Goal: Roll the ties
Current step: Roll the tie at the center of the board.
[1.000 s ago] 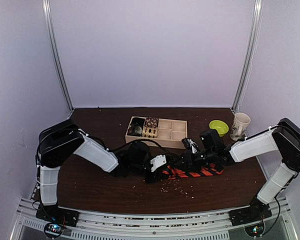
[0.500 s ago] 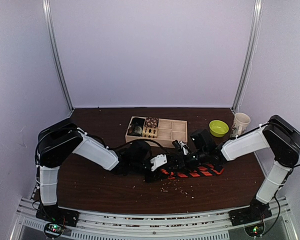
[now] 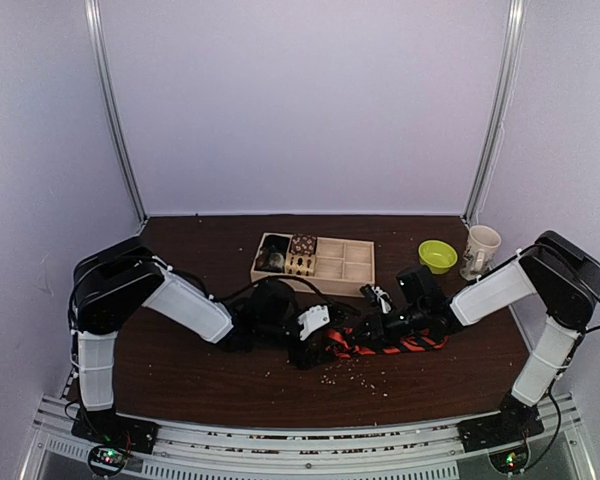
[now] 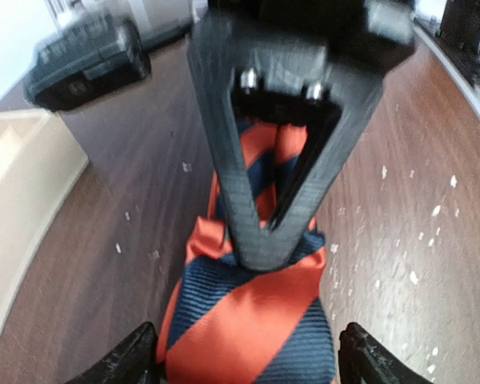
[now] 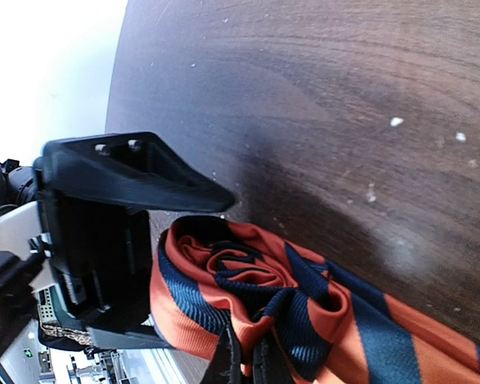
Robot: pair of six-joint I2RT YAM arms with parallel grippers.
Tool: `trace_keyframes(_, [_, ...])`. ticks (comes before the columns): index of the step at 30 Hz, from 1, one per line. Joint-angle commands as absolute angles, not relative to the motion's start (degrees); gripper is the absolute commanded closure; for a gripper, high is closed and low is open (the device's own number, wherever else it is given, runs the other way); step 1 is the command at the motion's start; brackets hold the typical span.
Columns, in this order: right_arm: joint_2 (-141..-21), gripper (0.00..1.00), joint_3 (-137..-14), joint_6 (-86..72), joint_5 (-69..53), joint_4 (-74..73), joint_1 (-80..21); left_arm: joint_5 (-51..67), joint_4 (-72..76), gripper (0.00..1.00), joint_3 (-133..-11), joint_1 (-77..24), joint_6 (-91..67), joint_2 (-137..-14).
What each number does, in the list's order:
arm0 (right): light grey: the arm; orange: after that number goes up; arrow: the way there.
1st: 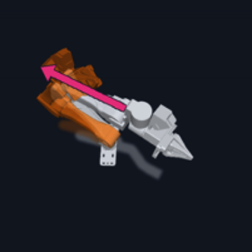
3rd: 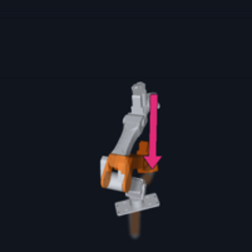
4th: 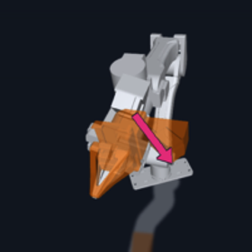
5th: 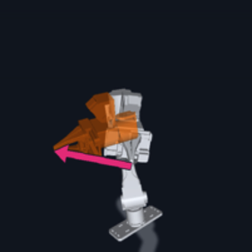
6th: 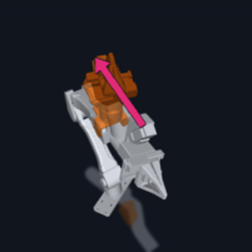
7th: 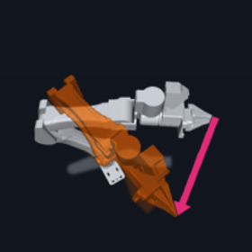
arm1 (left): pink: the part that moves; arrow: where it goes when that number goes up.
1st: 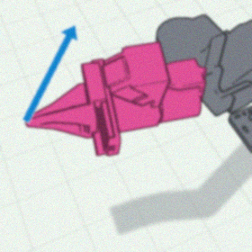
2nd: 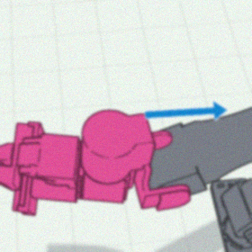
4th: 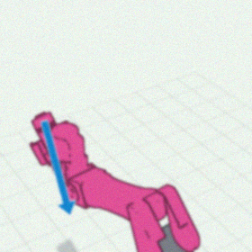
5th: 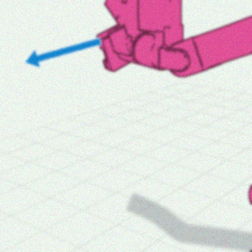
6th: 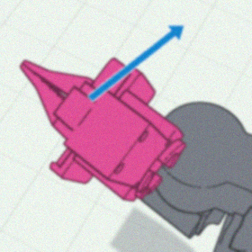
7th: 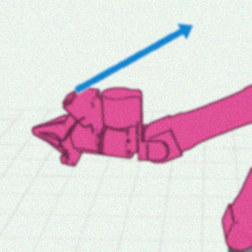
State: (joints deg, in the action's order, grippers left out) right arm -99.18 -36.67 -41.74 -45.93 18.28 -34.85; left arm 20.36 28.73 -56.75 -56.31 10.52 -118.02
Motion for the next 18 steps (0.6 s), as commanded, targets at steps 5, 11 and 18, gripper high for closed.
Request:
trace_keyframes(5, [-101.22, 1.0, -33.62, -36.0, -34.22, 5.53, -32.61, 22.16, 47.64, 0.2, -55.55, -56.07, 5.04, -122.18])
trace_keyframes(11, [-100.73, 1.0, -33.91, -33.24, -30.98, 1.75, -32.61, 21.29, 54.12, 0.2, -56.46, -56.44, -0.25, -126.44])
trace_keyframes(18, [-99.14, 1.0, -31.82, -31.85, -28.94, 0.23, -31.92, 18.89, 62.27, 0.16, -50.48, -56.72, -2.17, -125.06])
